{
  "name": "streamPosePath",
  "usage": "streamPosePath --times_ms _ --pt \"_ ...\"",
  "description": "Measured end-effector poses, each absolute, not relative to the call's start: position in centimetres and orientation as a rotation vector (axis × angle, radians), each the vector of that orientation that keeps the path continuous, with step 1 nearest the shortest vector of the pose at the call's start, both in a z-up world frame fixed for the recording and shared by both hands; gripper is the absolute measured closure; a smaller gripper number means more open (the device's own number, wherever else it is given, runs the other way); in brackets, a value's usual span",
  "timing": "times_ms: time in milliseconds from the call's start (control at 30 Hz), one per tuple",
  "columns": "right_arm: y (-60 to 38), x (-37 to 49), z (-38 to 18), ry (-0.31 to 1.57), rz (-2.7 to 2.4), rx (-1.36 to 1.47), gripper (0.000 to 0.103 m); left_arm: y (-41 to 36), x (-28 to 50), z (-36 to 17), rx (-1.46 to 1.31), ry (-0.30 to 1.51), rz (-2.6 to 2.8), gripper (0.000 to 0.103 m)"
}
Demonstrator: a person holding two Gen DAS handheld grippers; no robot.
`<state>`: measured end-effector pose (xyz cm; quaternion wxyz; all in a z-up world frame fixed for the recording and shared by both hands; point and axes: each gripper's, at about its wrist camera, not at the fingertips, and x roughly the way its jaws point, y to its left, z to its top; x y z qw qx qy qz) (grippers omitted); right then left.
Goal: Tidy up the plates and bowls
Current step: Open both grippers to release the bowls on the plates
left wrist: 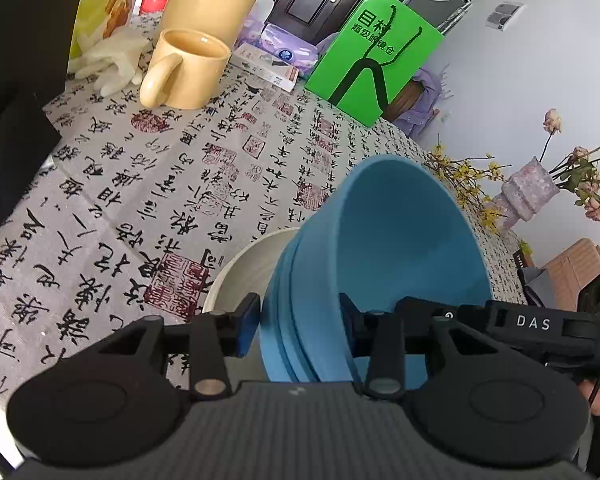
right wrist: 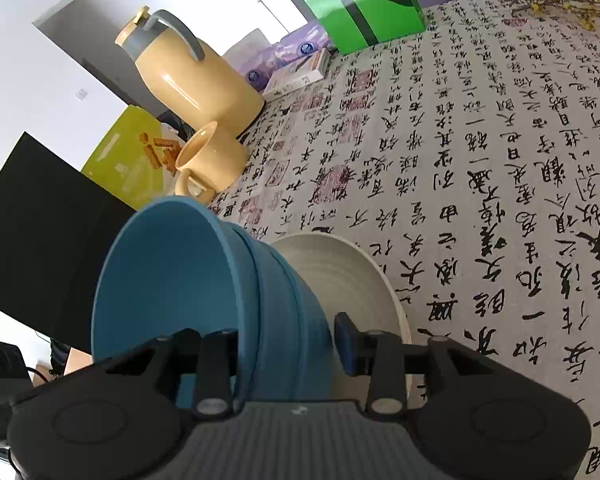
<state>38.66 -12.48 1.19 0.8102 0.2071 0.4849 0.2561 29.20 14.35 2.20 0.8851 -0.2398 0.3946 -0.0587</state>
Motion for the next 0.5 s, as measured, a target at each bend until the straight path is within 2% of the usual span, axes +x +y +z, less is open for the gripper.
streamPosePath --times_ms 100,300,500 --pt "-12.4 38.2 1.6 1.015 0.533 0.411 0.062 14.2 28.8 2.6 -0.480 0.805 -0.121 0.050" --pt "-12.7 37.1 2.6 0.977 0.517 0.382 0.055 13.5 27.6 3.4 -0.436 0.777 -0.114 0.038" --pt "-13.1 35.2 3.8 0.925 0.492 0.342 0.048 13.3 25.9 4.2 -0.414 0.748 -0.094 0.033"
